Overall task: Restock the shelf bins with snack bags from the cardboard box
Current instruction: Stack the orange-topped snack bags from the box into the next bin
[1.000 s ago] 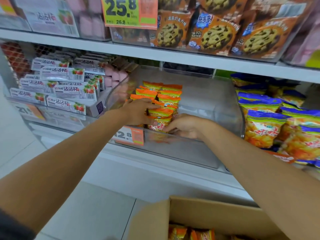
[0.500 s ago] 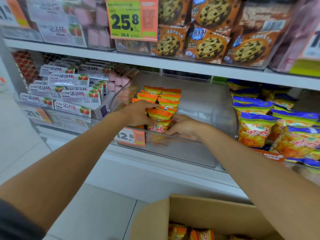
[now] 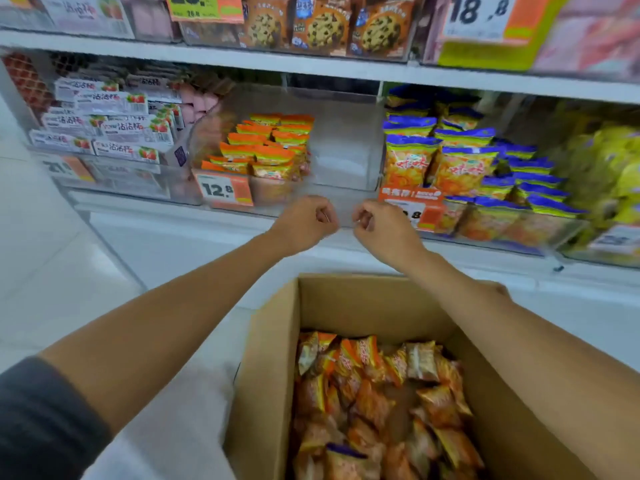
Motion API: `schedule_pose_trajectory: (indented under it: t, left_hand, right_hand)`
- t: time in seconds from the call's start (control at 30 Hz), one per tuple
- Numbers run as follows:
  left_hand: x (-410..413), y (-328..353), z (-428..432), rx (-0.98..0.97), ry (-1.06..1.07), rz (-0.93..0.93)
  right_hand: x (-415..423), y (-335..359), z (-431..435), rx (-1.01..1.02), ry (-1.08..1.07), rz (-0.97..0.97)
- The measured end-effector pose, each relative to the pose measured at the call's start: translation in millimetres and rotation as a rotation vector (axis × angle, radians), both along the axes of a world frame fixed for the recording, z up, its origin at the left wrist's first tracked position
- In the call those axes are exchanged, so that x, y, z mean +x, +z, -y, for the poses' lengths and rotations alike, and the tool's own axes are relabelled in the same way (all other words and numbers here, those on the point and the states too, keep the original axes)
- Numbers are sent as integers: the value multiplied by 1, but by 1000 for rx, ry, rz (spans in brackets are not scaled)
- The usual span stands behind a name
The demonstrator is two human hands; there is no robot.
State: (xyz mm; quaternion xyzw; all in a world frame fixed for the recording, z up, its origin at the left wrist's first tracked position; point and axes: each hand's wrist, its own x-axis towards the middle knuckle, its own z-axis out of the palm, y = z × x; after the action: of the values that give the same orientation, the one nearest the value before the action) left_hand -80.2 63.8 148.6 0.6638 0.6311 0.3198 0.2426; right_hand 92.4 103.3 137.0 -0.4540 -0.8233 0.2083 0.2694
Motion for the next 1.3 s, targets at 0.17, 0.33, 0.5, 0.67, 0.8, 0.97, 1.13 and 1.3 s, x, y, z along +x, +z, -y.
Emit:
schedule_pose_trajectory:
  t: [0.17,0.33,0.5,0.67,0.8,0.97,1.13,1.3]
  left_hand:
    - [47,-80,32,-326,-29,-15]
    - [67,-167,53,-542,-38,-134]
    - [72,-231,53,-643,-67,-347]
    - [89,-264,60,-693,-78,-664]
    - [94,-274,64,-636,-44,-711]
    - [84,-263,66,-534,129,-338]
    - [91,-227,62,-631,200,381]
    - [103,-206,66,-745,239,719]
  right_hand:
    - [74,-76,41,-279,-34,224]
    - [135,-161,64,-555,-101,327]
    - [164,-225,83,-720,-165,290]
    - [160,-250,82,-801,-226,151]
    - [154,-251,80,-807,-234,78]
    - [157,-246,77,-849,-276,-52]
    - [149,-231,78,-921,-195,-167]
    - [138,-228,85,-1056,-81,-263]
